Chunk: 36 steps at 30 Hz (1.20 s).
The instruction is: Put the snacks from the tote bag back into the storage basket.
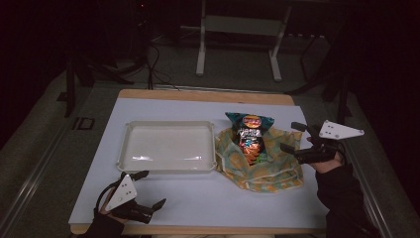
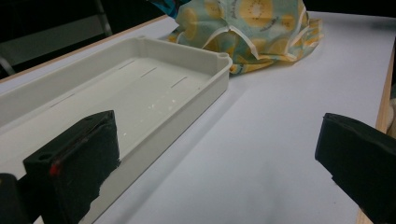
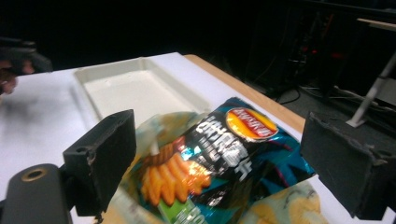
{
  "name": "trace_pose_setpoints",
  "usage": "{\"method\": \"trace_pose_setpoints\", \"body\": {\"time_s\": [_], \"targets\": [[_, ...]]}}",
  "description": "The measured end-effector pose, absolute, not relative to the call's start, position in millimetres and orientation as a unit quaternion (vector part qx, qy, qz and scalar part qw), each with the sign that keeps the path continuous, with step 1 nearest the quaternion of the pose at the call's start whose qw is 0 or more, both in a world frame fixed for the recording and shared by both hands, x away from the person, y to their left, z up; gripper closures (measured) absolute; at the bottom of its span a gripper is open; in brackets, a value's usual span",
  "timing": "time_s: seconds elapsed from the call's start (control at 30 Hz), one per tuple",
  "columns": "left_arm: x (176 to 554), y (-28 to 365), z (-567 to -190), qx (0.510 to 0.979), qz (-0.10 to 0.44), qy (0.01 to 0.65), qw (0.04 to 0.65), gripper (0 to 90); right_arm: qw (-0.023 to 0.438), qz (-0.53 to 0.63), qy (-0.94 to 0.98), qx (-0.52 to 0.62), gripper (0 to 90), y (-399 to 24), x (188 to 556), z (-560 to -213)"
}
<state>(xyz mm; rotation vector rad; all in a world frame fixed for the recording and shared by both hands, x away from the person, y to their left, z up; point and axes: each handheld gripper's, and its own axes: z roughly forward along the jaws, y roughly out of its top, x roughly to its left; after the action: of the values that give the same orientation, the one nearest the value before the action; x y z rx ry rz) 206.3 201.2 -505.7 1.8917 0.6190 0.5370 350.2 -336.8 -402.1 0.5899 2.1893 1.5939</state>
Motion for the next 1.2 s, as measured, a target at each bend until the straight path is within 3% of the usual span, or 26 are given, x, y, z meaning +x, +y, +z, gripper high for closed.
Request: {"method": "trace_pose_setpoints", "body": {"time_s": [0.97, 1.2], "targets": [[207, 201, -507, 0.789, 0.217, 0.256, 0.514, 0.3, 0.156, 0.514, 0.806, 0.248, 15.5, -326, 441, -420], [207, 202, -508, 0.789, 0.216, 0.258, 0.514, 0.3, 0.151, 0.505, 0.811, 0.255, 20.8, -324, 452, -430]]}}
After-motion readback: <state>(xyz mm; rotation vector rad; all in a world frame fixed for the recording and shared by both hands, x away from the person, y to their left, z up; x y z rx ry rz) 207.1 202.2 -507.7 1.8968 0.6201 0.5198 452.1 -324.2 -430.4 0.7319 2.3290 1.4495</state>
